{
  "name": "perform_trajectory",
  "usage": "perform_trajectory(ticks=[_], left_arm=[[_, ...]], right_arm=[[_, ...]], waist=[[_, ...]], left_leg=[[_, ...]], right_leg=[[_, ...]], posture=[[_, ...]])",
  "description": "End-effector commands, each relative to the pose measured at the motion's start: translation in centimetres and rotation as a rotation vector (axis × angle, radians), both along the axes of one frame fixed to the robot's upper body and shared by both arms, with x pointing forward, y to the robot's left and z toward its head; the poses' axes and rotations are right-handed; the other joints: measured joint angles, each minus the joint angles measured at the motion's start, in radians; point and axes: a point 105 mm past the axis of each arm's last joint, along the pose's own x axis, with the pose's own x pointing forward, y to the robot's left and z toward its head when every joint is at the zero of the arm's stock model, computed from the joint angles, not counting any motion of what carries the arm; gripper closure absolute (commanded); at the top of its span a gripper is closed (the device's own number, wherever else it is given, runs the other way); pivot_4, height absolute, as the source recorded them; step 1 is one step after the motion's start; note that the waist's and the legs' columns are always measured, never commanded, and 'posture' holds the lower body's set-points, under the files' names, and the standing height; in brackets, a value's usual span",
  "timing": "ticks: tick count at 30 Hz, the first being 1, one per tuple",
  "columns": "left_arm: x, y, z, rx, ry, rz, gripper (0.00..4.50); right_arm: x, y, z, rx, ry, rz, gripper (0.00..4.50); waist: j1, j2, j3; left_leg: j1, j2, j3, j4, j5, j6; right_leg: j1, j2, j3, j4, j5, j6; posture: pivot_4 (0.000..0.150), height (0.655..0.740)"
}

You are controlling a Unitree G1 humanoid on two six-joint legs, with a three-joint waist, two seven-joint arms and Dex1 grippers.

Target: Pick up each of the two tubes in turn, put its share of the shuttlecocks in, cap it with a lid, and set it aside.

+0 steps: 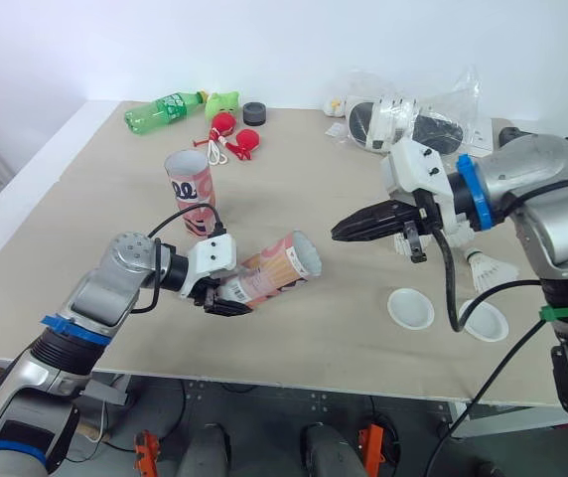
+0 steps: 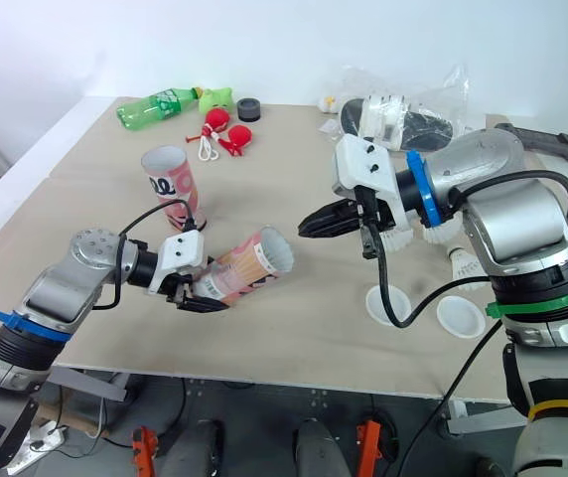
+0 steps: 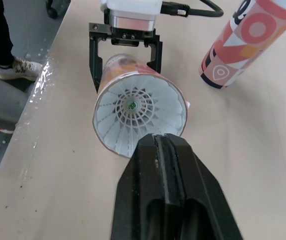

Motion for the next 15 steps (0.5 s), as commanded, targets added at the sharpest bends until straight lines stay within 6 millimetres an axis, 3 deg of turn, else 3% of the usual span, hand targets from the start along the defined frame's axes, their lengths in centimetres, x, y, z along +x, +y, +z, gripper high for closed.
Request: perform_trajectory(ticks=[1,11,15], left_arm=[[-0.2,-0.2,-1.5,0.025,0.046,0.007,0.96],[-0.4,-0.4,-1.5,0.022,0.049,0.003,0.96],[-0.4,-0.5,-1.6,0.020,0.050,0.002,0.96]], right_arm=[[0.3,1.8,-0.3,-0.014,-0.032,0.039,4.42],[1.4,7.5,-5.6,-0.083,-0.010,0.121,4.42],[1.7,8.8,-6.9,-0.136,-0.021,0.153,4.42]], waist=[[0.000,0.000,0.000],[0.001,0.000,0.000],[-0.004,0.000,-0.001]], left_leg=[[0.000,0.000,0.000,0.000,0.000,0.000],[0.000,0.000,0.000,0.001,0.000,-0.001],[0.001,0.000,-0.001,0.001,0.001,-0.001]], right_leg=[[0.000,0.000,0.000,0.000,0.000,0.000],[0.000,0.000,0.000,0.001,0.000,0.001],[0.000,0.001,0.000,0.003,0.000,0.000]], posture=[[0.150,0.7400],[0.150,0.7400],[0.150,0.7400]])
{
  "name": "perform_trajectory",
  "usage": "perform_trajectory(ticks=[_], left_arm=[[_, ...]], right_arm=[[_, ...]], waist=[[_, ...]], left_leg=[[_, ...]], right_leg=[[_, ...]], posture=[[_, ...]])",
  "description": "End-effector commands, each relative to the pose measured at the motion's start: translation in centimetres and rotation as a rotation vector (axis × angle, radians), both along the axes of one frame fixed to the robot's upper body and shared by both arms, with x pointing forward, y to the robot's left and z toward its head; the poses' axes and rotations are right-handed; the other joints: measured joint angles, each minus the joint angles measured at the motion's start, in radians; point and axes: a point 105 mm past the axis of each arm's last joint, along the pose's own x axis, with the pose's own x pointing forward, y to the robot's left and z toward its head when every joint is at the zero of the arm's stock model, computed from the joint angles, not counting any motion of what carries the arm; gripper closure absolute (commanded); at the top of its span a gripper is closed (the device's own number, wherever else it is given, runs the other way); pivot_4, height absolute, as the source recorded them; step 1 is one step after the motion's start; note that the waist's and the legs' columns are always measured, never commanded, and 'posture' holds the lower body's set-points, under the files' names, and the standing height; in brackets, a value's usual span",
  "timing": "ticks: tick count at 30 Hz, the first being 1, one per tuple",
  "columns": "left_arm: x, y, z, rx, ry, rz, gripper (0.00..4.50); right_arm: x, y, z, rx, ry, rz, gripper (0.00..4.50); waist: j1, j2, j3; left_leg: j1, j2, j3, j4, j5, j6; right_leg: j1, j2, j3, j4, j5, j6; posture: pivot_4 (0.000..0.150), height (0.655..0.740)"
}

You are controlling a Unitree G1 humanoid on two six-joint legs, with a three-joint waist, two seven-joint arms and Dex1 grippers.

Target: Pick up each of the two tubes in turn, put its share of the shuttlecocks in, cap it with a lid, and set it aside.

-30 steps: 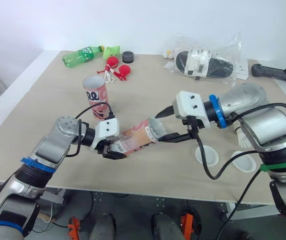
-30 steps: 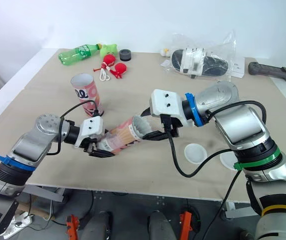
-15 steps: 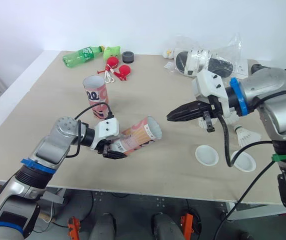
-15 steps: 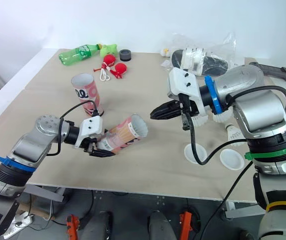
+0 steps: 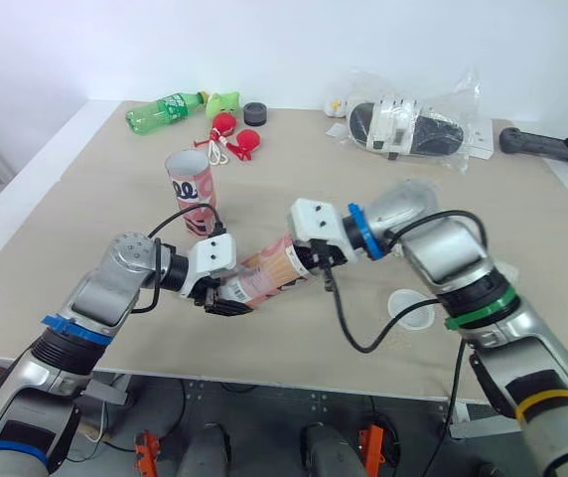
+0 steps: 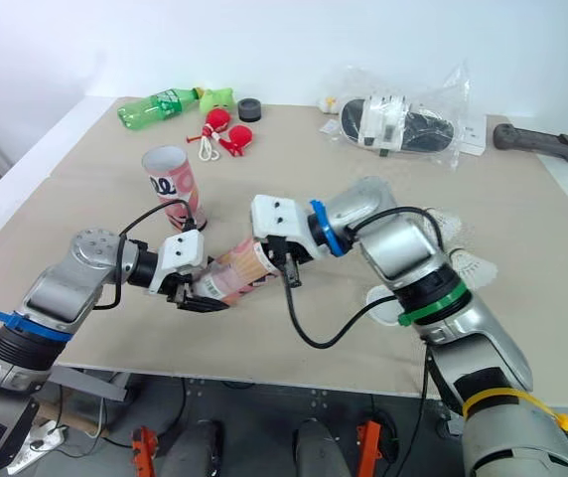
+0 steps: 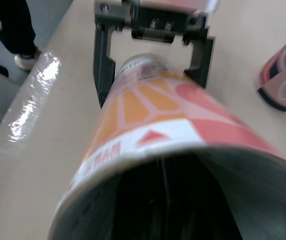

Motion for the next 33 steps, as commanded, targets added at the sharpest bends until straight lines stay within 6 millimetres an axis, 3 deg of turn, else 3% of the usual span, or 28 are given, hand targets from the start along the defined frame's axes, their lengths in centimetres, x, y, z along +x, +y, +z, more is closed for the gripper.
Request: perform_trajectory(ticks=[1,7,10,16,19,24,27,31,33], left_arm=[[-0.5,-0.6,-1.5,0.024,0.039,-0.013,0.96],[-0.7,-0.8,-1.6,0.020,0.042,-0.012,0.96],[-0.8,-0.8,-1.7,0.014,0.043,-0.005,0.96],[-0.8,-0.7,-1.8,0.008,0.044,0.001,0.96],[-0.7,-1.0,-1.5,-0.025,0.034,0.001,0.96],[-0.3,-1.5,-1.0,-0.089,0.013,0.012,0.96],[-0.2,-1.6,-1.0,-0.123,0.013,0.017,0.96],[0.8,-3.1,0.5,-0.317,-0.003,0.055,0.96],[1.6,-4.0,1.7,-0.470,-0.008,0.094,0.96]], right_arm=[[0.0,1.4,-0.7,-0.057,-0.041,0.053,4.42],[-0.4,2.2,-1.2,-0.074,-0.039,0.093,4.42],[-0.3,1.4,1.3,-0.008,-0.049,0.069,4.42],[-0.5,-1.2,4.5,0.045,-0.052,0.028,4.42],[-1.4,-3.6,6.1,0.084,-0.002,0.005,4.42],[-1.8,-7.2,7.7,0.140,0.067,-0.071,4.42],[-1.7,-8.2,8.4,0.176,0.072,-0.106,4.42],[-1.2,-8.8,10.0,0.276,0.046,-0.148,4.42],[-1.0,-9.1,9.9,0.279,0.041,-0.168,4.42]], waist=[[-0.003,0.000,0.000],[-0.011,0.000,-0.001],[-0.011,0.000,-0.001],[-0.003,0.000,-0.001],[0.006,0.001,-0.001],[0.014,0.001,0.000],[0.014,0.001,0.000],[0.013,0.001,0.000],[0.013,0.000,0.001]], left_leg=[[0.001,0.000,0.000,0.000,0.000,0.000],[0.012,0.001,0.000,-0.002,0.001,0.001],[0.014,0.001,0.000,-0.002,0.001,0.001],[0.007,0.000,0.000,-0.002,0.002,0.000],[0.003,0.000,-0.001,-0.002,0.002,0.000],[0.001,0.000,-0.001,-0.002,0.002,0.000],[0.001,0.000,-0.001,-0.002,0.002,0.000],[0.001,0.000,-0.001,-0.002,0.002,0.000],[-0.001,0.000,-0.001,-0.001,0.002,0.000]], right_leg=[[0.001,0.001,0.000,0.001,0.000,0.000],[0.007,0.001,0.000,0.002,-0.001,-0.008],[0.008,0.001,0.000,0.002,-0.001,-0.008],[0.006,0.001,0.000,0.002,-0.002,-0.004],[0.003,0.000,0.000,0.002,-0.002,-0.001],[0.001,-0.001,-0.002,0.001,-0.003,-0.001],[0.001,-0.001,-0.002,0.001,-0.002,-0.002],[0.000,0.000,-0.002,0.001,-0.002,-0.002],[-0.001,0.000,-0.002,0.001,-0.002,-0.001]], posture=[[0.150,0.7400],[0.150,0.7400],[0.150,0.7400],[0.150,0.7400],[0.150,0.7400],[0.150,0.7400],[0.150,0.7400],[0.150,0.7400],[0.150,0.7400]])
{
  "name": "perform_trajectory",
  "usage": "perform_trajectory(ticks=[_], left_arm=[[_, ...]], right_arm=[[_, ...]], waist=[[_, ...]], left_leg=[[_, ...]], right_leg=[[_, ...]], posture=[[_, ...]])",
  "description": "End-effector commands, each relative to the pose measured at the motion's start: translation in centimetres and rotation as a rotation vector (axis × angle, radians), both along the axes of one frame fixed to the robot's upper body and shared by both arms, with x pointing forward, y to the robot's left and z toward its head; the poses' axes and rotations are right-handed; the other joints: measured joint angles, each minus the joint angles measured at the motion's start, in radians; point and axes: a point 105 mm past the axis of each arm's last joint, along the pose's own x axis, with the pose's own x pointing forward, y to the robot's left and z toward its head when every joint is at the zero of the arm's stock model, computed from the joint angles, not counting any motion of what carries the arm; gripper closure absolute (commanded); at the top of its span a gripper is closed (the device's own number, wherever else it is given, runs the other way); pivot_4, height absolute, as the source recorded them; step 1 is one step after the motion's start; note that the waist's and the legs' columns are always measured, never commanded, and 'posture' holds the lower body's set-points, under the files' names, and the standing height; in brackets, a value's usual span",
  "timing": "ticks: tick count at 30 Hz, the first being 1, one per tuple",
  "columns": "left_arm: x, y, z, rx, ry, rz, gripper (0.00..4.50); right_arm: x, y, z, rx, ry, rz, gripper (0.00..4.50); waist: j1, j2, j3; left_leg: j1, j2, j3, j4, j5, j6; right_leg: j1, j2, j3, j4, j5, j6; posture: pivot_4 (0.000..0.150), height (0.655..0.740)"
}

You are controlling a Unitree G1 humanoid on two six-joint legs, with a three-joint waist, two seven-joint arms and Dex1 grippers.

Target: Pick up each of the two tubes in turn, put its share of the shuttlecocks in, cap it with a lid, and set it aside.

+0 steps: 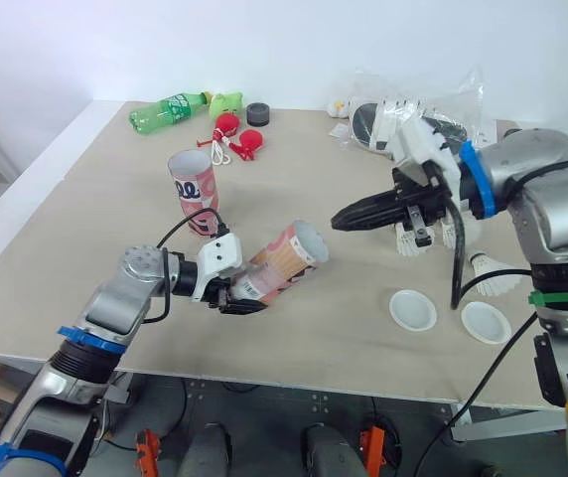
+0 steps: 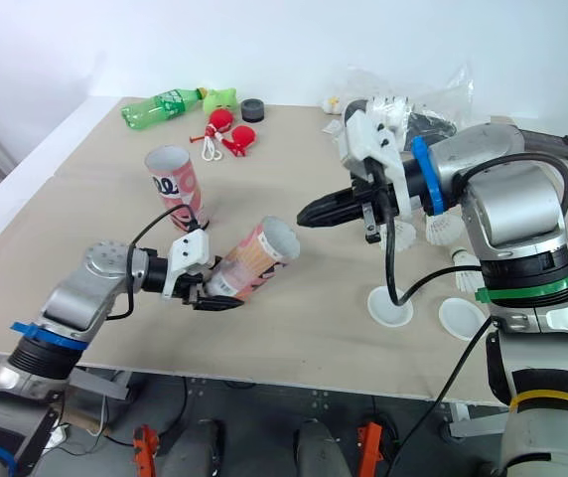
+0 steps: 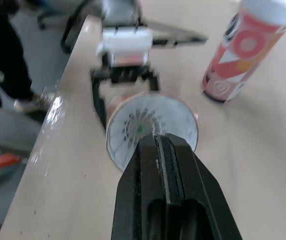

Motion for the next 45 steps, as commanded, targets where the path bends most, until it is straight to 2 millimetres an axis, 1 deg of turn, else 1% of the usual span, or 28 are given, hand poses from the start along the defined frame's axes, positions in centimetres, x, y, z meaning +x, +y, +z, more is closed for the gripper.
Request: perform_trajectory(ticks=[1,4,5,7,8,10,13,15,18,20,25,30,32,33,39,45], left_arm=[[1.2,-1.3,2.8,-0.265,-0.043,0.054,0.96],[1.6,-2.2,3.9,-0.452,-0.079,0.085,0.96],[1.7,-2.4,3.9,-0.485,-0.088,0.101,0.96],[1.9,-3.0,2.8,-0.523,-0.125,0.135,0.96],[1.7,-3.4,2.0,-0.536,-0.133,0.143,0.96],[1.4,-3.8,1.2,-0.550,-0.146,0.145,0.96],[0.8,-4.1,-0.4,-0.543,-0.143,0.147,0.96],[0.4,-4.2,-1.9,-0.506,-0.127,0.139,0.96],[0.2,-4.0,-3.3,-0.451,-0.093,0.132,0.96],[0.2,-3.6,-4.1,-0.412,-0.065,0.128,0.96],[-0.1,-2.8,-5.3,-0.357,-0.015,0.117,0.96],[-0.2,-2.1,-5.6,-0.343,-0.002,0.117,0.96],[-0.2,-1.9,-5.7,-0.338,-0.001,0.119,0.28],[-0.2,-1.8,-5.8,-0.337,0.000,0.120,0.07],[-0.3,-1.8,-5.8,-0.339,-0.002,0.120,0.07],[-0.3,-2.0,-4.6,-0.383,0.006,0.101,0.07]], right_arm=[[-0.1,-0.7,1.3,0.040,-0.051,-0.029,4.42],[-0.2,-0.8,1.0,0.045,-0.048,-0.037,4.42],[-0.2,-0.7,1.0,0.050,-0.047,-0.038,4.42],[-0.5,-0.8,0.8,0.060,-0.042,-0.042,4.42],[-0.7,-0.9,0.7,0.065,-0.035,-0.050,4.42],[-0.9,-1.2,0.6,0.070,-0.027,-0.063,4.42],[-1.2,-1.9,0.4,0.074,-0.015,-0.094,4.42],[-1.5,-2.5,0.7,0.086,-0.013,-0.115,4.42],[-1.6,-2.9,0.8,0.084,-0.023,-0.140,4.42],[-1.6,-3.1,0.8,0.080,-0.026,-0.150,4.42],[-1.4,-3.3,1.0,0.078,-0.039,-0.166,4.42],[-1.5,-3.3,1.1,0.074,-0.044,-0.167,4.42],[-1.5,-3.3,1.1,0.073,-0.044,-0.167,4.50],[-1.5,-3.3,1.1,0.072,-0.045,-0.167,4.50],[-1.5,-3.4,1.3,0.068,-0.049,-0.168,4.50],[-1.5,-3.4,1.2,0.066,-0.048,-0.169,4.50]], waist=[[-0.001,-0.001,0.001],[-0.001,-0.001,0.002],[-0.002,-0.001,0.002],[-0.003,-0.001,0.002],[-0.003,-0.001,0.002],[-0.004,-0.001,0.002],[-0.006,-0.001,0.002],[-0.007,-0.001,0.002],[-0.010,0.000,0.002],[-0.014,0.000,0.001],[-0.026,0.002,0.000],[-0.029,0.003,0.000],[-0.029,0.003,0.000],[-0.029,0.003,0.000],[-0.029,0.004,-0.001],[-0.030,0.004,-0.001]], left_leg=[[-0.001,0.000,0.000,0.000,0.000,0.000],[-0.002,0.000,0.000,0.000,0.000,0.000],[-0.002,0.000,0.000,-0.001,0.000,0.000],[-0.002,0.000,-0.001,-0.002,0.000,0.001],[-0.002,0.000,-0.001,-0.002,0.000,0.001],[-0.002,0.000,-0.001,-0.003,0.000,0.001],[-0.002,0.000,-0.001,-0.003,0.000,0.001],[-0.002,0.000,-0.001,-0.002,0.000,0.001],[-0.001,0.000,-0.001,-0.002,0.000,0.000],[0.000,0.000,-0.001,-0.002,0.000,0.000],[0.002,0.000,0.000,-0.002,0.000,0.000],[0.002,0.000,0.000,-0.003,0.000,0.000],[0.002,0.000,0.000,-0.003,0.000,0.000],[0.002,0.000,0.000,-0.003,0.000,0.000],[0.003,0.000,0.000,-0.003,0.000,0.000],[0.003,0.000,0.000,-0.004,0.000,0.000]], right_leg=[[-0.001,0.000,0.000,0.000,0.000,0.000],[-0.002,0.000,0.000,0.000,0.002,-0.002],[-0.002,0.000,0.000,0.000,0.002,-0.003],[-0.002,0.001,0.000,0.000,0.002,-0.004],[-0.002,0.000,0.000,-0.001,0.002,-0.004],[-0.002,0.000,0.000,-0.001,0.002,-0.004],[-0.002,0.000,0.000,-0.001,0.002,-0.004],[-0.002,0.000,0.000,-0.001,0.001,-0.003],[-0.001,0.000,0.000,-0.001,0.000,0.000],[-0.001,0.000,0.000,-0.001,0.000,0.000],[0.000,0.001,0.000,-0.001,0.001,0.000],[0.000,0.001,0.000,-0.001,0.001,0.000],[0.000,0.001,0.000,-0.001,0.001,-0.001],[0.000,0.001,0.000,-0.001,0.001,-0.001],[0.000,0.001,0.000,-0.001,0.001,-0.001],[0.000,0.001,0.000,-0.001,0.000,-0.001]], posture=[[0.150,0.7400],[0.150,0.7400],[0.150,0.7400],[0.150,0.7400],[0.150,0.7400],[0.150,0.7400],[0.150,0.7400],[0.150,0.7400],[0.150,0.7400],[0.150,0.7400],[0.150,0.7400],[0.150,0.7400],[0.150,0.7400],[0.150,0.7400],[0.150,0.7400],[0.150,0.7400]])
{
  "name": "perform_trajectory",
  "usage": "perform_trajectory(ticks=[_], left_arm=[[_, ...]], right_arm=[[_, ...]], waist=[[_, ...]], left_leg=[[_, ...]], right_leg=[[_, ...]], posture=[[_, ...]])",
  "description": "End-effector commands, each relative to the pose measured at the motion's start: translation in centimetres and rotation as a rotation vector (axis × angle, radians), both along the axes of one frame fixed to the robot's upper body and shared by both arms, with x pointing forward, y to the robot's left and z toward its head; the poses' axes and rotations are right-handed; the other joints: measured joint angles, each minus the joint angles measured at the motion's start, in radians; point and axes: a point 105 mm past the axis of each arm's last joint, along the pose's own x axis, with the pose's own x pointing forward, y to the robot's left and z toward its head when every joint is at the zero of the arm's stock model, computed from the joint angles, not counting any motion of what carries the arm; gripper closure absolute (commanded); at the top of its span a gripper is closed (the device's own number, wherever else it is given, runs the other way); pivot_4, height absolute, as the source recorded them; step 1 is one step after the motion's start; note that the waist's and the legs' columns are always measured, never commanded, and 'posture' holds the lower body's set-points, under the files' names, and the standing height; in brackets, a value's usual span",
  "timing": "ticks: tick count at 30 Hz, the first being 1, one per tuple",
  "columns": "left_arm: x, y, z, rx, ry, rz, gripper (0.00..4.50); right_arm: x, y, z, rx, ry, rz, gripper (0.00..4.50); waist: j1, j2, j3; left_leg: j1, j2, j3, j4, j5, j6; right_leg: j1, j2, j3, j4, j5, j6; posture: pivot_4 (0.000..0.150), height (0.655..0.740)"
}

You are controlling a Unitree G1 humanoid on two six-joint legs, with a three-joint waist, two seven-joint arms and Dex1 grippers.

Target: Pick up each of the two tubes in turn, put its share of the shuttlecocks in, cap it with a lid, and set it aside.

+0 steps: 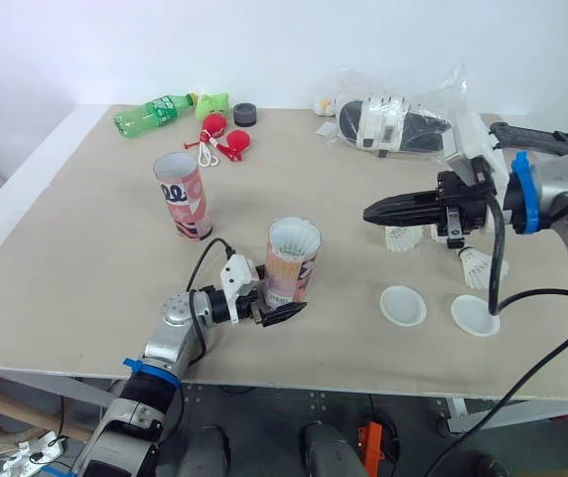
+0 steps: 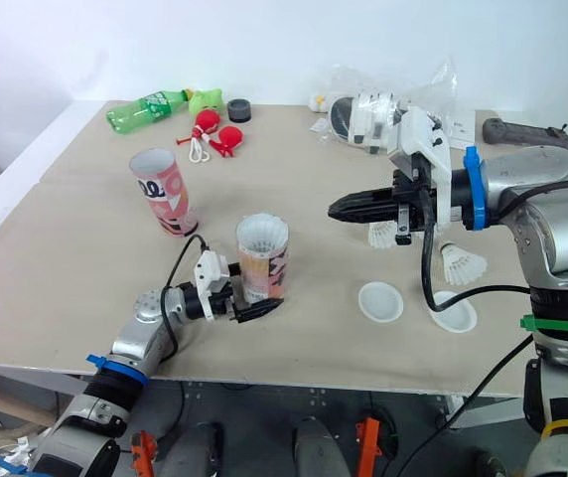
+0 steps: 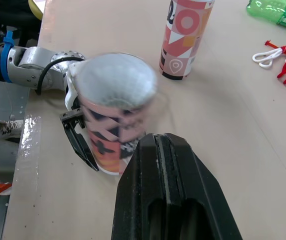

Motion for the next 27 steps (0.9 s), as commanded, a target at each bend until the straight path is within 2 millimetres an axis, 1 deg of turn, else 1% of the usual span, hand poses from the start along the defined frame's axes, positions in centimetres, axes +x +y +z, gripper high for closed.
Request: perform_trajectory(ticks=[1,4,5,6,7,8,13,16,20,22,23,24,26,27], left_arm=[[-0.3,0.8,-1.2,0.006,0.065,0.011,0.07],[-0.3,0.9,-1.3,0.008,0.069,0.010,0.07],[-0.4,1.0,-1.5,0.017,0.075,0.007,0.56],[-0.5,1.0,-1.7,0.025,0.082,0.005,0.76],[-0.5,1.1,-1.9,0.031,0.086,0.002,1.20],[-0.5,1.1,-2.0,0.038,0.085,0.005,1.39],[-0.6,1.2,-2.1,0.051,0.071,0.009,1.39],[-0.8,1.1,-2.3,0.073,0.052,0.004,1.39],[-0.8,1.2,-2.2,0.068,0.048,0.005,1.39],[-0.9,1.3,-2.3,0.067,0.050,0.002,1.41],[-0.9,1.3,-2.3,0.067,0.052,-0.002,1.41],[-0.9,1.3,-2.4,0.065,0.053,-0.007,1.41],[-1.1,1.0,-2.2,0.046,0.064,-0.021,1.41],[-1.2,0.8,-2.2,0.035,0.070,-0.029,1.41]], right_arm=[[-0.5,0.0,1.6,0.004,-0.065,0.012,4.50],[-0.5,0.0,1.6,0.004,-0.066,0.012,4.50],[-0.5,0.0,1.6,0.004,-0.066,0.011,4.50],[-0.5,0.0,1.6,0.004,-0.066,0.011,4.50],[-0.5,0.0,1.6,0.003,-0.066,0.011,4.50],[-0.6,0.0,1.6,0.003,-0.065,0.011,4.50],[-1.1,-0.4,1.1,-0.010,-0.038,0.017,4.50],[-2.1,-1.5,-0.5,-0.073,0.029,0.009,4.50],[-3.0,-4.1,-2.6,-0.193,0.092,-0.052,4.50],[-2.9,-5.1,-3.5,-0.257,0.109,-0.094,3.80],[-2.8,-5.5,-3.9,-0.290,0.119,-0.105,3.58],[-2.5,-5.8,-4.3,-0.324,0.120,-0.113,3.16],[-1.6,-6.6,-5.4,-0.413,0.127,-0.140,2.15],[-1.1,-7.0,-6.1,-0.463,0.137,-0.151,1.71]], waist=[[0.000,0.000,0.000],[0.000,0.000,0.000],[0.000,0.000,0.000],[0.000,0.000,0.000],[0.000,0.000,0.000],[0.000,0.000,0.000],[0.001,0.000,0.000],[0.005,0.000,0.000],[0.008,0.000,0.000],[0.004,0.000,0.000],[0.004,0.000,0.000],[0.003,0.000,0.000],[0.000,0.000,0.000],[-0.002,0.000,0.000]], left_leg=[[0.000,0.000,0.000,0.000,0.000,0.000],[0.000,0.000,0.000,0.000,0.000,0.000],[0.000,0.000,0.000,0.000,0.000,0.000],[0.000,0.000,0.000,0.000,0.000,0.000],[0.000,0.000,0.000,0.000,0.000,0.000],[0.000,0.000,0.000,0.000,0.000,0.000],[0.000,0.000,0.000,0.000,0.000,0.000],[0.000,0.000,0.000,-0.001,0.000,0.000],[-0.001,0.000,0.000,-0.001,0.000,0.000],[0.000,0.000,0.000,-0.001,0.000,0.000],[0.000,0.000,0.000,-0.001,0.000,0.000],[0.001,0.000,0.001,-0.001,0.000,0.000],[0.003,0.000,0.001,-0.001,0.000,0.000],[0.004,0.000,0.001,-0.001,0.000,0.000]], right_leg=[[0.000,0.000,0.000,0.000,0.000,0.000],[0.000,0.000,0.000,0.000,0.000,0.000],[0.000,0.000,0.000,0.000,0.000,0.000],[0.000,0.000,0.000,0.000,0.000,0.000],[0.000,0.000,0.000,0.000,0.000,0.000],[0.000,0.000,0.000,0.000,0.000,0.000],[0.000,0.000,0.000,0.000,-0.001,0.000],[0.000,0.000,0.000,0.000,-0.001,0.000],[0.000,-0.001,0.000,0.000,-0.002,0.000],[0.000,-0.001,0.000,0.000,-0.002,0.000],[0.000,-0.001,0.000,0.000,-0.002,0.000],[0.000,0.000,0.000,0.000,-0.001,-0.001],[0.001,0.000,0.000,0.000,-0.001,-0.001],[0.001,0.000,0.000,0.000,-0.001,-0.003]], posture=[[0.150,0.7400],[0.150,0.7400],[0.150,0.7400],[0.150,0.7400],[0.150,0.7400],[0.150,0.7400],[0.150,0.7400],[0.150,0.7400],[0.150,0.7400],[0.150,0.7400],[0.150,0.7400],[0.150,0.7400],[0.150,0.7400],[0.150,0.7400]])
